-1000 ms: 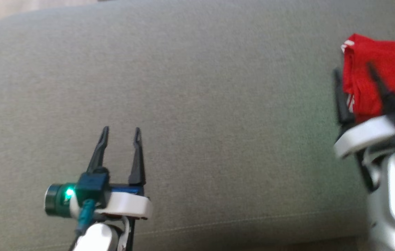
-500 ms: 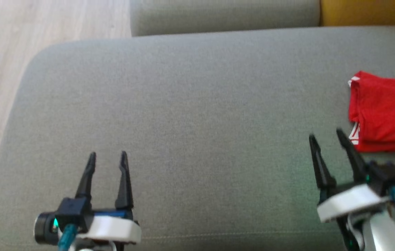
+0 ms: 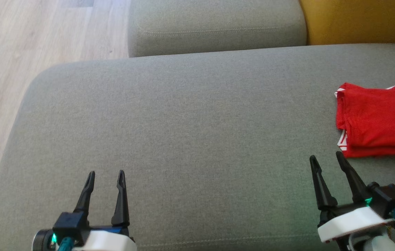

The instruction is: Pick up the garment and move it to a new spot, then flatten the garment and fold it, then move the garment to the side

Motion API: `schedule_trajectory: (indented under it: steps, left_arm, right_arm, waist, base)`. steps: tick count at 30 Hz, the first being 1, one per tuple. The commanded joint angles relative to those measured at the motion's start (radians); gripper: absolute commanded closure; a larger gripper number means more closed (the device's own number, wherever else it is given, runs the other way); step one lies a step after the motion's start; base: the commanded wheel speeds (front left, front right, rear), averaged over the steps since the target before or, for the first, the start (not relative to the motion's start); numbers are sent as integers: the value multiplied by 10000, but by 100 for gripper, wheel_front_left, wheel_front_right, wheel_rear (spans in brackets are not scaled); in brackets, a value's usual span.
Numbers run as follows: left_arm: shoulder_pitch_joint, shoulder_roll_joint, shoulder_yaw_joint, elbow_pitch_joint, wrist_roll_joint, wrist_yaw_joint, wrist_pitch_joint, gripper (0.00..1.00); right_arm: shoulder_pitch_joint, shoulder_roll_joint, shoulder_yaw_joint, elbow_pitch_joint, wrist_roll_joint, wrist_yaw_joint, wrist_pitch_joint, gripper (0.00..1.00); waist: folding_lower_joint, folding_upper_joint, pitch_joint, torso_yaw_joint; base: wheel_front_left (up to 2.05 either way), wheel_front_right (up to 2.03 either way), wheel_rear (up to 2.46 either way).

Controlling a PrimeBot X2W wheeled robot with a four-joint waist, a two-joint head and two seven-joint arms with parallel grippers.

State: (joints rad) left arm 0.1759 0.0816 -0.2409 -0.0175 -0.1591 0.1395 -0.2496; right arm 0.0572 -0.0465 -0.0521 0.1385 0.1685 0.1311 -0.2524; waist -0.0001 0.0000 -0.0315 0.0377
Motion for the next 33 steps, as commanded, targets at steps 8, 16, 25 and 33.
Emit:
schedule_trajectory:
  steps: [8, 16, 25, 33]
  left_arm:
    - [63, -159, 127, 276, 132, -131, 25, 100]
    - [55, -130, 185, 628, -632, -217, 142, 100]
    - [-160, -80, 330, 808, -1637, -399, 318, 100]
    - [-369, -40, 482, 980, -2631, -578, 497, 100]
  right_arm:
    - [0, 4, 62, 131, 34, 0, 4, 100]
    - [6, 9, 50, 498, 748, 0, 176, 100]
    - [-107, -10, 23, 540, 1682, 0, 396, 100]
    - [-218, -25, -7, 579, 2614, -1, 618, 100]
  waist:
    - [1, 0, -100, -105]
    - [1, 0, -77, -121]
    - [1, 0, -50, -138]
    - [1, 0, -22, -154]
  base:
    - [0, 0, 0]
    - [0, 0, 0]
    - [0, 0, 0]
    - [0, 0, 0]
